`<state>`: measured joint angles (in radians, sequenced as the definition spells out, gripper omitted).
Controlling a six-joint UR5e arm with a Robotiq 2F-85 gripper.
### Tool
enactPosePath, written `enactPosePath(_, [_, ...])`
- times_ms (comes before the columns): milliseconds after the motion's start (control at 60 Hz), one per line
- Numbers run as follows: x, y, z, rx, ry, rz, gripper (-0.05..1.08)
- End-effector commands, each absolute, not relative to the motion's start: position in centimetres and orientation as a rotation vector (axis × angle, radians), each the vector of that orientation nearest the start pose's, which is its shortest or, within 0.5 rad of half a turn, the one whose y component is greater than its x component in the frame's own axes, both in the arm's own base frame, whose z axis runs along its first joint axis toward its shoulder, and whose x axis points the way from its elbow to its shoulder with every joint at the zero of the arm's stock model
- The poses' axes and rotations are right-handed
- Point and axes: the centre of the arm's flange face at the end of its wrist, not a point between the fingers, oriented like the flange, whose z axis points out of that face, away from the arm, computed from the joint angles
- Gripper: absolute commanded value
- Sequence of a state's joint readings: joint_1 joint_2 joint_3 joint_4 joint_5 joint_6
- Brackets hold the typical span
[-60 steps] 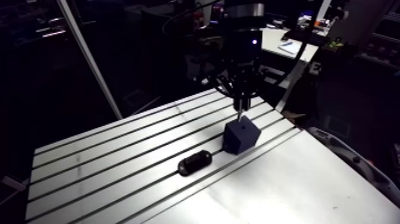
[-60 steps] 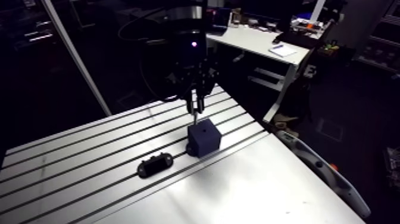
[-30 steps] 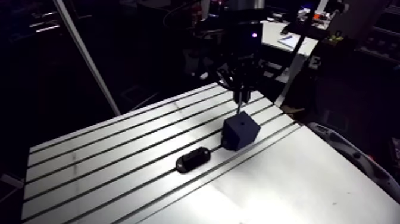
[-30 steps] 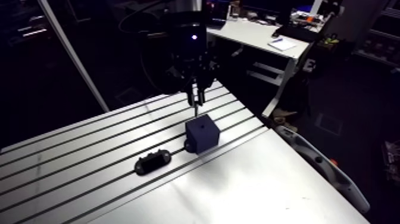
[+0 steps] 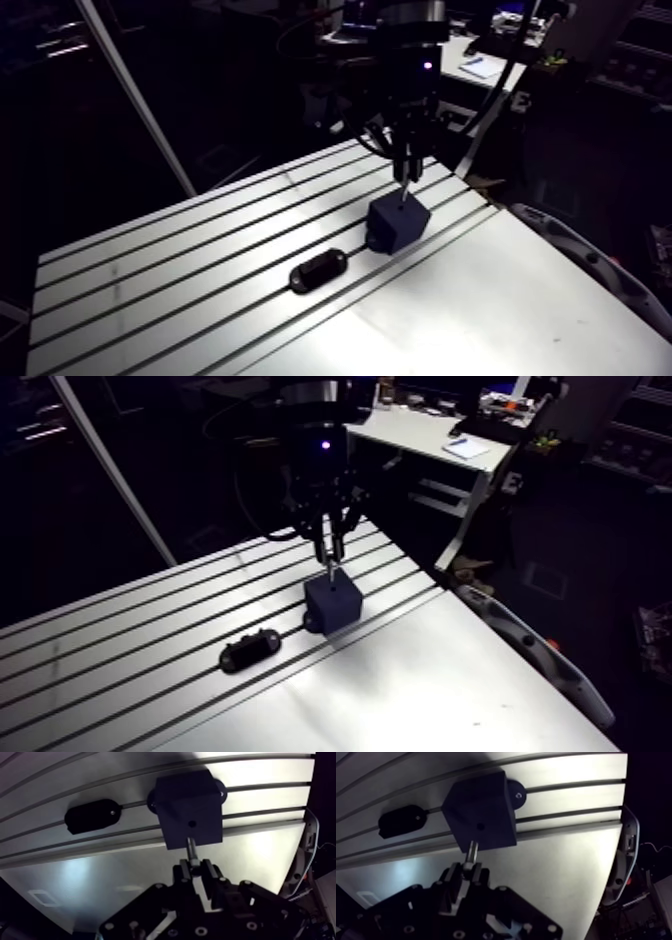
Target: Pick up the M10 bolt and insert it into the hole until fully seated.
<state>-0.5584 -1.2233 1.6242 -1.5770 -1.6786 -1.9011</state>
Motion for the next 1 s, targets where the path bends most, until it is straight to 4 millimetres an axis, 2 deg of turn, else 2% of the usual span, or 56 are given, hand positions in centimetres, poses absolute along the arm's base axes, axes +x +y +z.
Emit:
enactPosePath(17, [-53.53, 19.14, 28.09, 0.289, 2.712, -0.1, 1.08])
enactPosePath(1000, [-53.28, 19.49, 27.2, 0.293, 2.715, -0.086, 1.08])
